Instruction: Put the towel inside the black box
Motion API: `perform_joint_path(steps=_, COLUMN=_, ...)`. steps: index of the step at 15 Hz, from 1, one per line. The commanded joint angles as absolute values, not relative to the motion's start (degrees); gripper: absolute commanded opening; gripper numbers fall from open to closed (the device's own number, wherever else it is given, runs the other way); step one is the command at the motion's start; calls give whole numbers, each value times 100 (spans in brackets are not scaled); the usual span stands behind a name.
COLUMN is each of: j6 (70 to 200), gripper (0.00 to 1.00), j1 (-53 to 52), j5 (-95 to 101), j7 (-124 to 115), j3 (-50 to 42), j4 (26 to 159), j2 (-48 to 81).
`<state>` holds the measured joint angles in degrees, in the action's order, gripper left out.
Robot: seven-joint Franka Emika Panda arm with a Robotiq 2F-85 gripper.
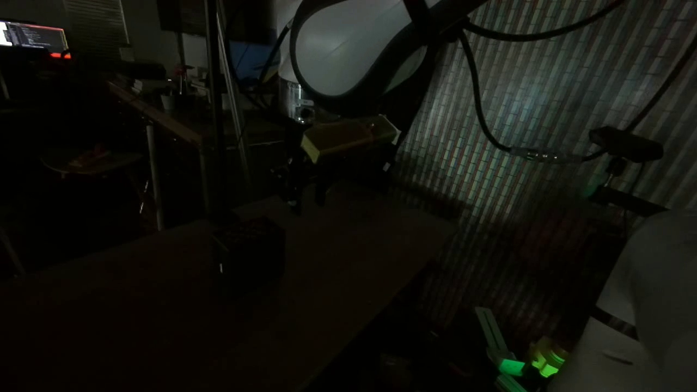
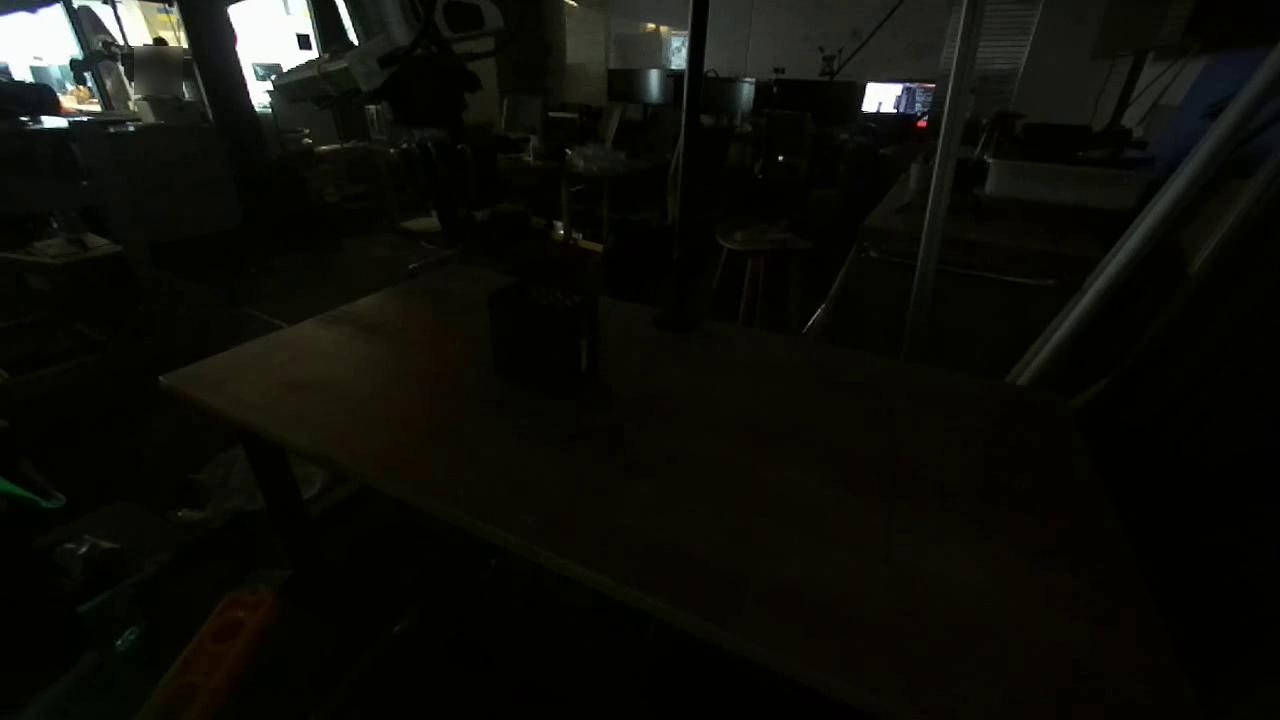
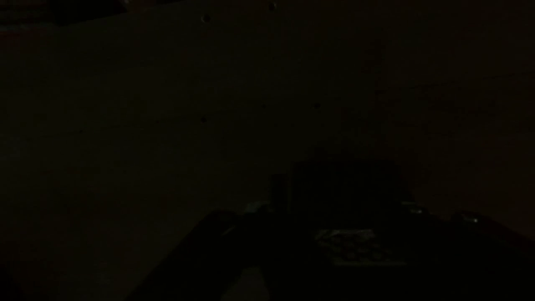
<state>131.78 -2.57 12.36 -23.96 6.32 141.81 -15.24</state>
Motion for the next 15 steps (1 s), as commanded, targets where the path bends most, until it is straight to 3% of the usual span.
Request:
perform_joint_path(steps=1, j6=13168, gripper=53, j1=-181, j5=1196, j7=-2378, j3=717, j4=14216, j2=-1578)
perform_joint_path(steps=15, j6=13178, gripper=53, j1=-177, j5=1187, j7=-2402, j3=721, j4=14271, j2=-1616)
